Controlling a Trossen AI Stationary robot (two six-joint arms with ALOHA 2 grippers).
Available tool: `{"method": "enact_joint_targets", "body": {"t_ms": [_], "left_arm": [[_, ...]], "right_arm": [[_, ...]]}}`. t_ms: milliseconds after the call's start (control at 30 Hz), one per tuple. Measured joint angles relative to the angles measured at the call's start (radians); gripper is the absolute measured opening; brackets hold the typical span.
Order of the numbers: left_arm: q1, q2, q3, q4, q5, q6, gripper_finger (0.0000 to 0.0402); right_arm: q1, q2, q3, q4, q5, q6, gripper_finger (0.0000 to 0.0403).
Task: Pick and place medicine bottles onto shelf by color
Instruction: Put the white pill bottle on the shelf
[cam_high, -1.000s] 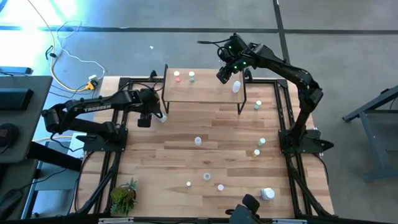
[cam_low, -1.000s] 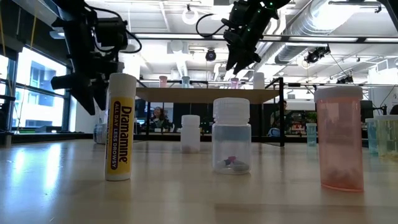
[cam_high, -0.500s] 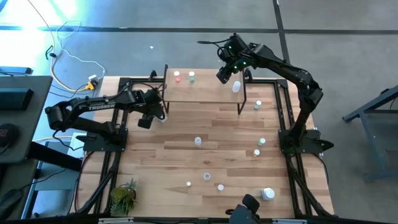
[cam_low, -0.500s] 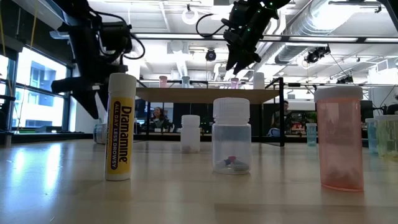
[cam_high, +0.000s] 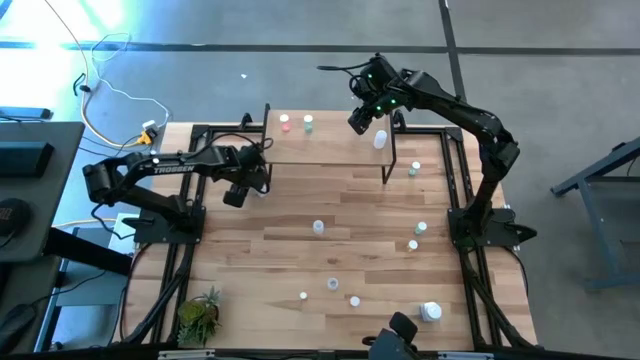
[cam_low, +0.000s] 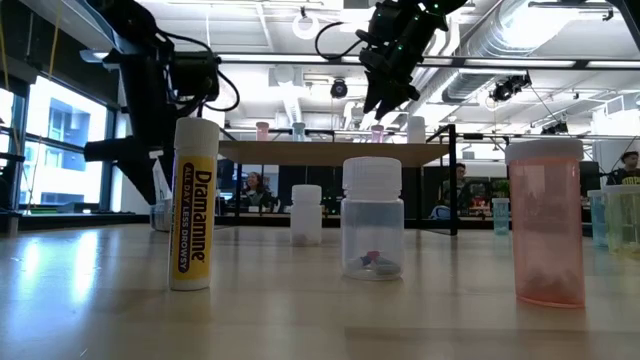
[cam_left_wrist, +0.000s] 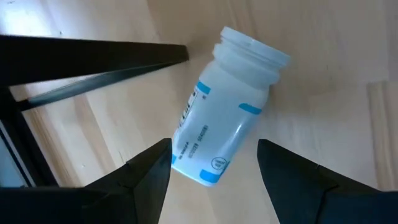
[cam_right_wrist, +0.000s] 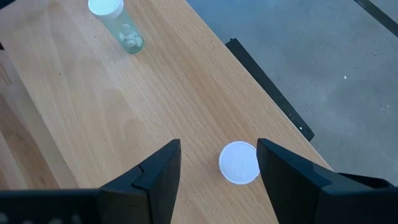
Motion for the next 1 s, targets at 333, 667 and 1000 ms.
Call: {"method": "enact_joint_targets", "body": {"t_ms": [333,667,1000], "left_arm": [[0.0,0.048,0.0,0.008,-0.008,0.018,0.0225],[-0.001,0.049,-0.003,-0.041,0.051,-0.036,0.0211],[-0.033,0.047,-0.014,-0.051,0.045,-0.115,0.0144]], "right_arm": [[0.0,0.0,0.0,0.0,0.0,0.0,0.0202],[0.0,0.0,0.0,0.0,0.0,0.0,0.0202],[0.0,0.0,0.0,0.0,0.0,0.0,0.0202]]}}
